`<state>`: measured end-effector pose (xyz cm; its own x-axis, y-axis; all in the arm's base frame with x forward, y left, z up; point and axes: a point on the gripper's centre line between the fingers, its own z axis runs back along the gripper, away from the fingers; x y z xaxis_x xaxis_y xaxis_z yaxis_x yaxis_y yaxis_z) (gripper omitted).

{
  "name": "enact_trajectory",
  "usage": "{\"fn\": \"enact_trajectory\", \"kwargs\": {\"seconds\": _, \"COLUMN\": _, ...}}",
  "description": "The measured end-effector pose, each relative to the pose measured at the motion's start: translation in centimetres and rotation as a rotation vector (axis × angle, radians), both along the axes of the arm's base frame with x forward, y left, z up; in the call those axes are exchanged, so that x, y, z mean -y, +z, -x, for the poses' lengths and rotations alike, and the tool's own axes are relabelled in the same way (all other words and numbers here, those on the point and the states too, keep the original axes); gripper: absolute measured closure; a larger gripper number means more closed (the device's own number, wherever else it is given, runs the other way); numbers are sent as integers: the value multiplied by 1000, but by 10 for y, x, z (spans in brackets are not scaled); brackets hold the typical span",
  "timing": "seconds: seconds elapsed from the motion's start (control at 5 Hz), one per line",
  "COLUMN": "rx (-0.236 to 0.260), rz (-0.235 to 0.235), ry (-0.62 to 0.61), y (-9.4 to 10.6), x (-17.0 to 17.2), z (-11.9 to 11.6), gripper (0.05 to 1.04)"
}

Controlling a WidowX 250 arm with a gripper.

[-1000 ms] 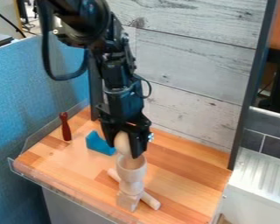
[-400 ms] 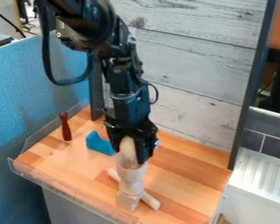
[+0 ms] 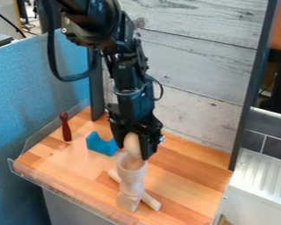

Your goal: Put the ball in the cup

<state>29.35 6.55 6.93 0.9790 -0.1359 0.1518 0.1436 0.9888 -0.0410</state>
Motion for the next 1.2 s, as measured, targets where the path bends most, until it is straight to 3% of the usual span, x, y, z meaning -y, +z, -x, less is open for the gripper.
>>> {"fn": "enact_trajectory", "kwargs": {"seconds": 0.4, "rx": 1, "rz": 5, "ry": -16, "y": -1, "x": 1, "z": 0, "gripper": 275}}
{"fn": "enact_trajectory", "kwargs": {"seconds": 0.6, "rx": 5, "rz": 13, "ry": -24, "y": -1, "x": -1, "z": 0, "gripper": 207}}
{"fn": "enact_trajectory", "kwargs": {"seconds": 0.8, "rx": 1, "rz": 23, "ry": -32, "y": -3, "x": -2, "z": 4, "gripper": 74}}
{"fn": "enact_trajectory", "kwargs": {"seconds": 1.2, "rx": 15, "rz": 23, "ry": -36, "y": 4, "x": -4, "z": 6, "gripper": 83}}
